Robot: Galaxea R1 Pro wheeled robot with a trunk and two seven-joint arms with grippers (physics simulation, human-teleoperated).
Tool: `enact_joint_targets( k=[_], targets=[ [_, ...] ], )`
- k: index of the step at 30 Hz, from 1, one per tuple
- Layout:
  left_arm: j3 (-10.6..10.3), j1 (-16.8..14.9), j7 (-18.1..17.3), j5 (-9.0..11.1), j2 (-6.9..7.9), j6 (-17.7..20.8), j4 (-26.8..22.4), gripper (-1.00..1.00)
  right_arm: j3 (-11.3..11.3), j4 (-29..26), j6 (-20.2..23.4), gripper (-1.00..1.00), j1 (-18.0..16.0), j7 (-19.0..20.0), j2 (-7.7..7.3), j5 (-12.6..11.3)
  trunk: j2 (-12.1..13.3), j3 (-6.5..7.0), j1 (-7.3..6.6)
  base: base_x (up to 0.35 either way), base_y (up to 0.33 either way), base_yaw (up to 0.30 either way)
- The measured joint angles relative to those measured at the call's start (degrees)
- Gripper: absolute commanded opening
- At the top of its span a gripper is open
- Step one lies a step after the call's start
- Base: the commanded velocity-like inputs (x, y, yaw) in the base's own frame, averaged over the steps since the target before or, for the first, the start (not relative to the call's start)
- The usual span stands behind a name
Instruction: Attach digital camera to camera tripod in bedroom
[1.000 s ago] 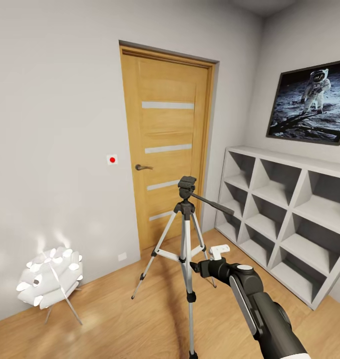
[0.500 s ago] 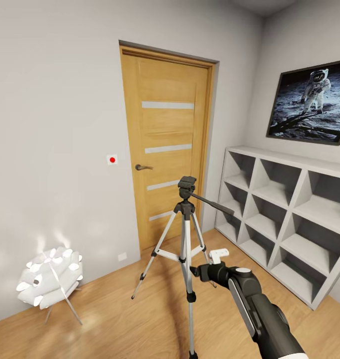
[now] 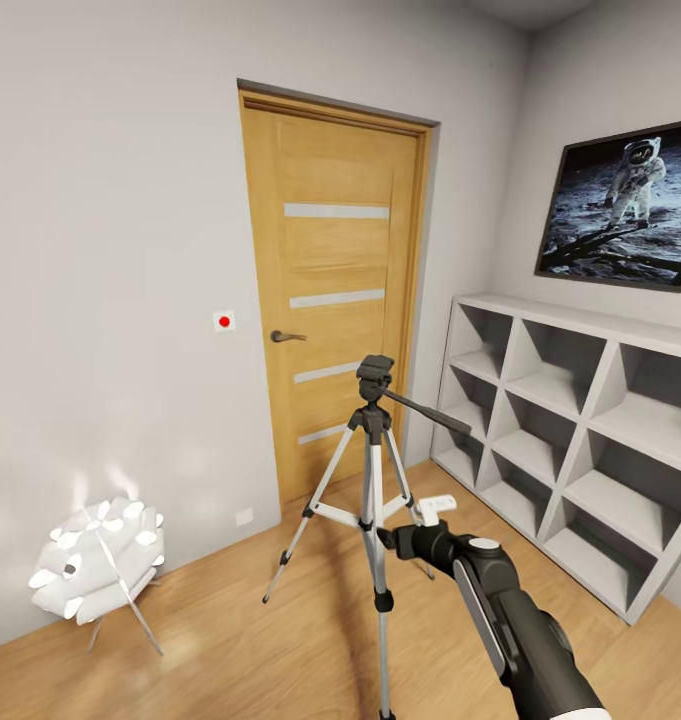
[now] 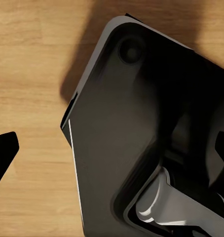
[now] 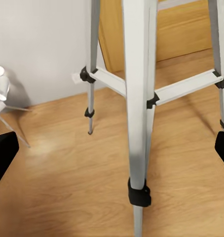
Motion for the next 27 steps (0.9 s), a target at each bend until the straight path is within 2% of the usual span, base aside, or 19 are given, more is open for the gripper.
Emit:
enact_joint_targets(
  k=[8,27],
  targets=[
    [0.08,0.00,0.00,0.01,0.00,0.00,0.00,1.00,0.01,0.95,-2.63,1.00,0.00,-1.54,0.86,-0.15,0.00,0.00,0.00,0.001,0.000,0.000],
    [-0.36,0.00,-0.03,-0.68,0.00,0.00,0.00,1.00,-0.04,1.22,-2.82,1.00,0.02,-1.85,0.93,-0.17,0.00,0.00,0.00,0.075,0.000,0.000]
  ],
)
